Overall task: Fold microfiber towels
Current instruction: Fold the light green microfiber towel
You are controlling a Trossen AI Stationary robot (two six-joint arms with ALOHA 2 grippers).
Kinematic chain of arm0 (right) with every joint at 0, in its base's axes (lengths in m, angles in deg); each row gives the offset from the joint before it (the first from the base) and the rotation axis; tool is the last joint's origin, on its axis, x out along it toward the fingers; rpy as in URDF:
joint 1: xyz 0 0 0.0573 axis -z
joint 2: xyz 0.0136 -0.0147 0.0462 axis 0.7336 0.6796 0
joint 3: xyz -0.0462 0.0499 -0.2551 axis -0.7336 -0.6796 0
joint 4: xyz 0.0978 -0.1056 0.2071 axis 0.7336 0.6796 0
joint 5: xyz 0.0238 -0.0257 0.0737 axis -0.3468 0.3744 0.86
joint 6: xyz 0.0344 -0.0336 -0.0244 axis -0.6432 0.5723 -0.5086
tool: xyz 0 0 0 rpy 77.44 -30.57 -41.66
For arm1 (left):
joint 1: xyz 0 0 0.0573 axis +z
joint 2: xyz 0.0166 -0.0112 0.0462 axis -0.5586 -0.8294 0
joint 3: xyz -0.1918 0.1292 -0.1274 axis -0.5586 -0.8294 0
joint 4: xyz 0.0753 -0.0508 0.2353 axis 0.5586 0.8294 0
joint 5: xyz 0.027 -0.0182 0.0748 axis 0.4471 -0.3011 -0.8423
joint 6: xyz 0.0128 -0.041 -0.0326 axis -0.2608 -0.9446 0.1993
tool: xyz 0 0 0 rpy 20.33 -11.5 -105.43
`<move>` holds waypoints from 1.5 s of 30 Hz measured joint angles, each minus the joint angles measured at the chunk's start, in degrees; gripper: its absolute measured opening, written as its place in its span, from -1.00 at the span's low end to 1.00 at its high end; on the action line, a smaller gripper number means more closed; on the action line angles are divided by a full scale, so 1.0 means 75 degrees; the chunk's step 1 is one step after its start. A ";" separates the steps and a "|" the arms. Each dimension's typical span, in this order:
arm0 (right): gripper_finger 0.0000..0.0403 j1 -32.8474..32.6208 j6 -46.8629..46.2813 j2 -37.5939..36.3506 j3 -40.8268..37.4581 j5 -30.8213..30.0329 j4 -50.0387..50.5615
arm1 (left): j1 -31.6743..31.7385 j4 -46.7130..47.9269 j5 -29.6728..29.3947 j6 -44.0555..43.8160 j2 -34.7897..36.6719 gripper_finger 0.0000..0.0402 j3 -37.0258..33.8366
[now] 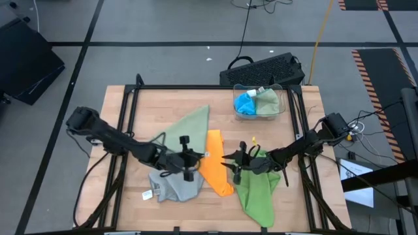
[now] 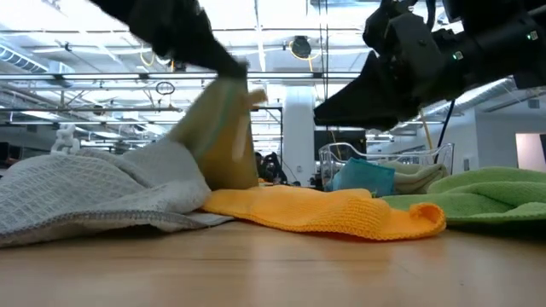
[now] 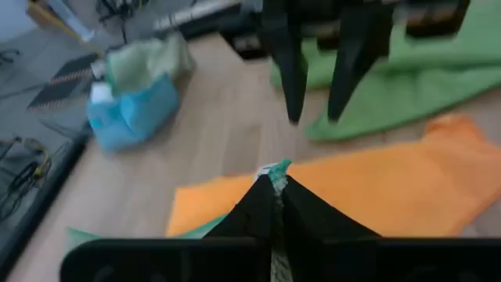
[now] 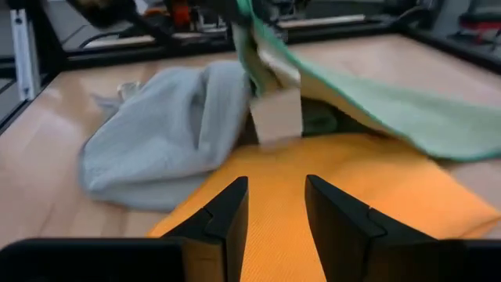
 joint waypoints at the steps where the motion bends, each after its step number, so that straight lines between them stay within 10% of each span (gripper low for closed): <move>1: -0.40 0.0001 0.0096 0.0000 0.0055 -0.0064 -0.0016 | 0.0000 0.0053 0.0090 0.0026 0.0199 -0.89 0.0000; 24: 0.06 0.0752 0.1540 0.3090 0.3723 0.1604 -0.0020 | -0.1334 0.0839 0.0906 -0.0181 0.1458 -0.97 0.0003; 45: 0.06 0.1410 0.2637 0.3045 0.3926 0.1727 0.2082 | -0.2520 0.1406 0.0806 0.0154 0.2529 -0.97 0.0003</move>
